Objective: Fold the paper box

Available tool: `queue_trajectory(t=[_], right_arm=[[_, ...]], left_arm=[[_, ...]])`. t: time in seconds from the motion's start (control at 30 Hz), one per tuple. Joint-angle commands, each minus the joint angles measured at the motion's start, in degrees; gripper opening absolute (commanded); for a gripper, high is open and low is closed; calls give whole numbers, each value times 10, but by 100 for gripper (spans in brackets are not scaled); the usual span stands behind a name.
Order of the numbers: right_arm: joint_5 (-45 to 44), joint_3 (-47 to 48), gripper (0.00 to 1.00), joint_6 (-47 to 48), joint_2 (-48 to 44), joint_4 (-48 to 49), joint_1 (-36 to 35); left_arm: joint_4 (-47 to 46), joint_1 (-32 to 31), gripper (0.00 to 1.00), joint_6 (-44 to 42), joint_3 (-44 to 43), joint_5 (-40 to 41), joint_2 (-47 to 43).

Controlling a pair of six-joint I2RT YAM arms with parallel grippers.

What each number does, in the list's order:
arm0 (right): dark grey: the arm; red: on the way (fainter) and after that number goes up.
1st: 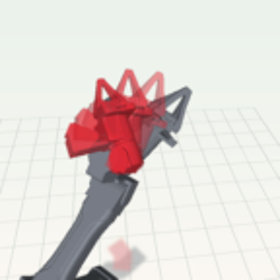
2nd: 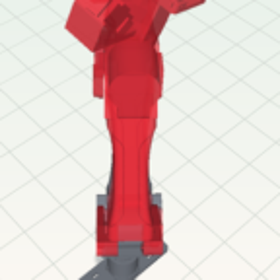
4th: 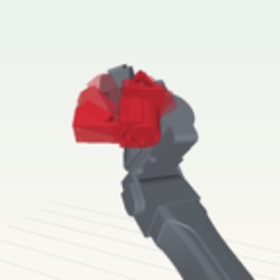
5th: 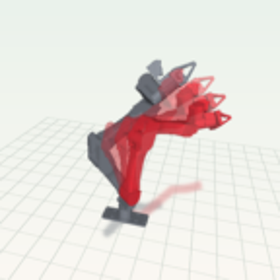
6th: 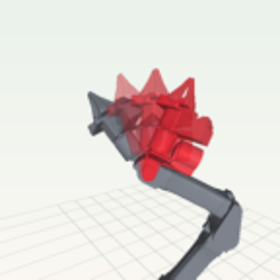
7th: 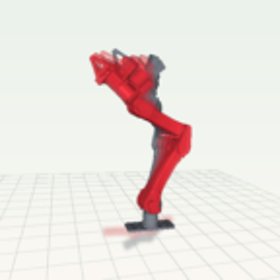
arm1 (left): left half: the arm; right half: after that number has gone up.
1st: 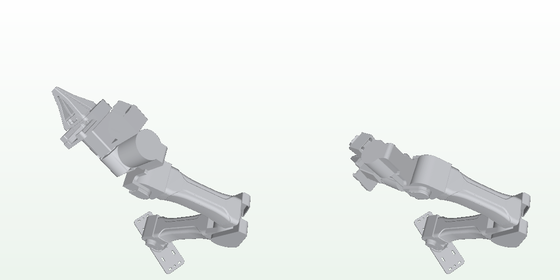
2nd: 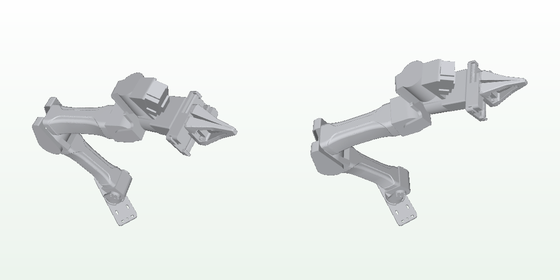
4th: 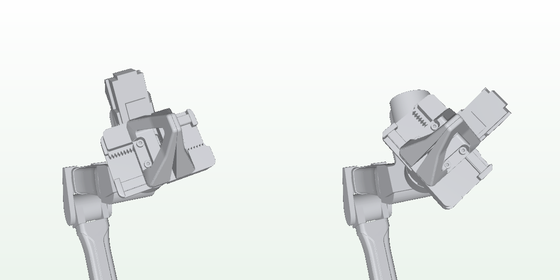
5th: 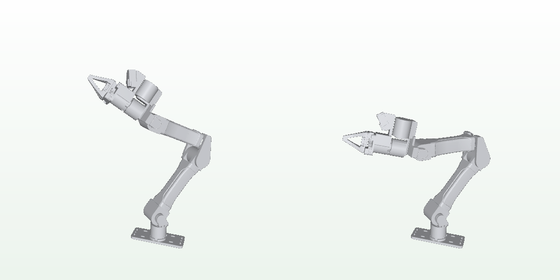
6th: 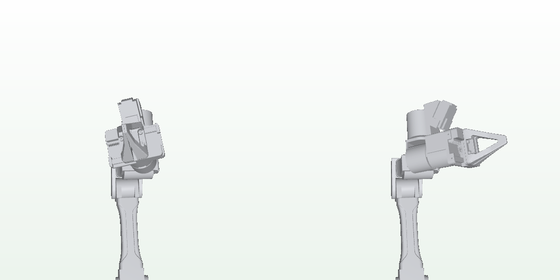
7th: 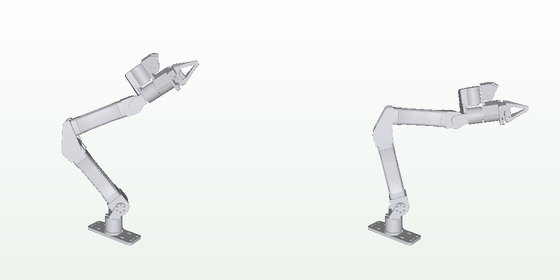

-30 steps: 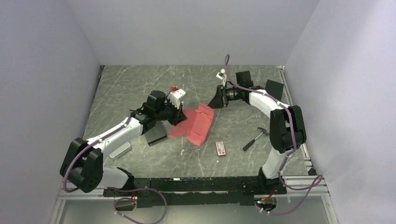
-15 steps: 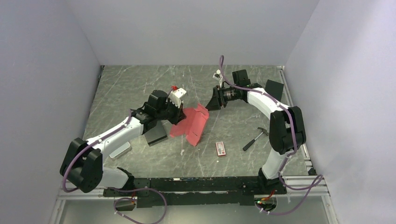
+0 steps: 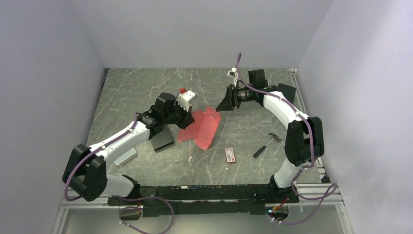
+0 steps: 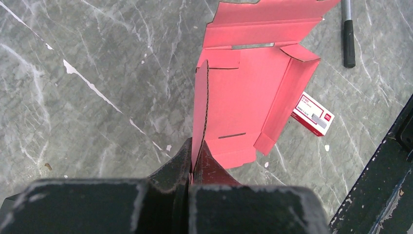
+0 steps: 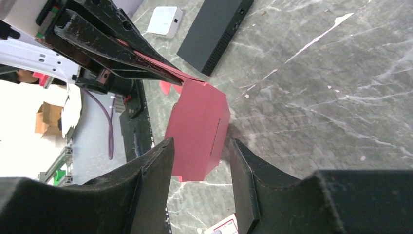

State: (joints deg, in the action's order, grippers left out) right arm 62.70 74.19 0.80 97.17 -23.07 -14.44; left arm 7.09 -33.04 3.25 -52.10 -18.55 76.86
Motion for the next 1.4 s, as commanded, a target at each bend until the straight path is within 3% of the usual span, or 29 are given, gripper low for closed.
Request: queue_trajectory(t=[0.0, 0.23, 0.57, 0.8, 1.07, 1.37], right_arm=[[21, 17, 47, -22, -8, 16, -6], [-6, 31, 29, 47, -9, -38, -37], [-133, 40, 24, 117, -24, -85, -94], [-197, 41, 38, 136, -32, -94, -113], [-272, 35, 42, 152, -26, -93, -131], [-229, 33, 59, 180, -20, -94, -131]], left_arm=[[-7, -3, 0, 5, -24, 0, -6], [5, -4, 0, 11, -37, 5, 5], [28, -6, 0, 27, -54, 15, 5], [42, -10, 0, 33, -64, 6, 8], [51, -13, 0, 35, -73, 1, 18], [53, -14, 0, 34, -77, -15, 38]])
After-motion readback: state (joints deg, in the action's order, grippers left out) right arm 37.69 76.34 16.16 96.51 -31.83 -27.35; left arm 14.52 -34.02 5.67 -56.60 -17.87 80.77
